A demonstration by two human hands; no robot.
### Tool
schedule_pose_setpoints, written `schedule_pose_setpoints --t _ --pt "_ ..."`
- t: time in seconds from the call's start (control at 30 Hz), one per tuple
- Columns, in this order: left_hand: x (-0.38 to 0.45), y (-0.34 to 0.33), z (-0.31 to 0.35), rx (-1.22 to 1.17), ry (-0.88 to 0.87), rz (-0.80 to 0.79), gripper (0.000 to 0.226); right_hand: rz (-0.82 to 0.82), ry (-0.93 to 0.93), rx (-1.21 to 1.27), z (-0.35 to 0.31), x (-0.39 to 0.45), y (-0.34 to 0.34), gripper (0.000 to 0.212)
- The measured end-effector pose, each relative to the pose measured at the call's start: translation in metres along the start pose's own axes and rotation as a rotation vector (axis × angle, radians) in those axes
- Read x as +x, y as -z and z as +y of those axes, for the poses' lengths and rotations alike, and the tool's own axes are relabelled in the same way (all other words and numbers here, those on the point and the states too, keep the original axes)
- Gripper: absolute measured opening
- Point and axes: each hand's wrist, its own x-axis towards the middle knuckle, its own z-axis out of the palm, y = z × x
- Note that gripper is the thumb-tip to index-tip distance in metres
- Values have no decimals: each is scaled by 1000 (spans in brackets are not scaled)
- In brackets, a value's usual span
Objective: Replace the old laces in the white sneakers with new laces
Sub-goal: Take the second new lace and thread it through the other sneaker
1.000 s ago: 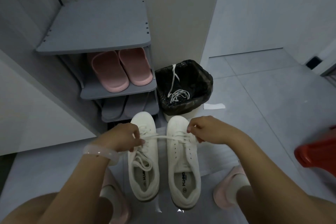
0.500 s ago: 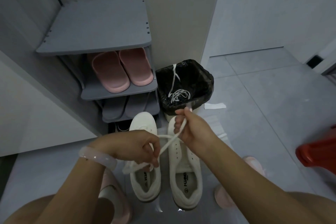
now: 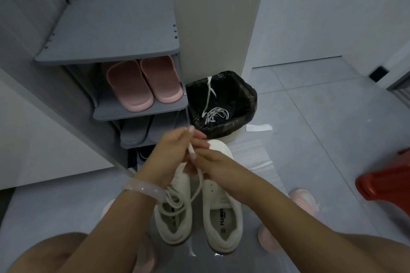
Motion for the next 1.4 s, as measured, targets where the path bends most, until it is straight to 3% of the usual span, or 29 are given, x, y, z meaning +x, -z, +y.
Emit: schedule_pose_setpoints --t 0.07,0.13,0.2,0.33,0.43,0.53,0.7,0.87,0.97,1.13,1.23,1.3,1.4 --pt "6 3 4 -182 -65 149 35 102 3 -201 4 4 14 24" --pt "12 6 5 -136 -86 207 33 261 -41 -298 8 3 34 22" --pt "17 6 -4 125 -66 160 27 301 -124 -345 13 0 54 23" --pt "18 2 -39 791 -126 -146 14 127 -224 -657 31 -4 55 25" --pt "17 -4 -58 1089 -125 -267 21 77 -230 -755 48 -1 40 30" --pt "17 -8 -70 1070 -138 -282 11 86 -224 -764 52 3 33 32" --pt "19 -8 -80 1095 -266 -182 38 122 -189 -680 56 6 30 33" --pt "21 -6 -83 1103 -307 -179 19 128 -144 -686 64 10 29 36" --pt "22 -6 -84 1084 -327 -169 19 134 -136 -675 67 11 30 35" --pt "20 -12 -86 1001 -257 -155 21 141 -132 -614 70 14 31 32" --pt "18 -16 -86 910 -175 -36 15 169 -155 -593 73 16 30 28" --pt "20 -15 -86 825 -135 22 26 186 -161 -584 75 19 29 26" --pt "22 -13 -85 814 -92 -85 27 202 -159 -574 75 21 29 23"
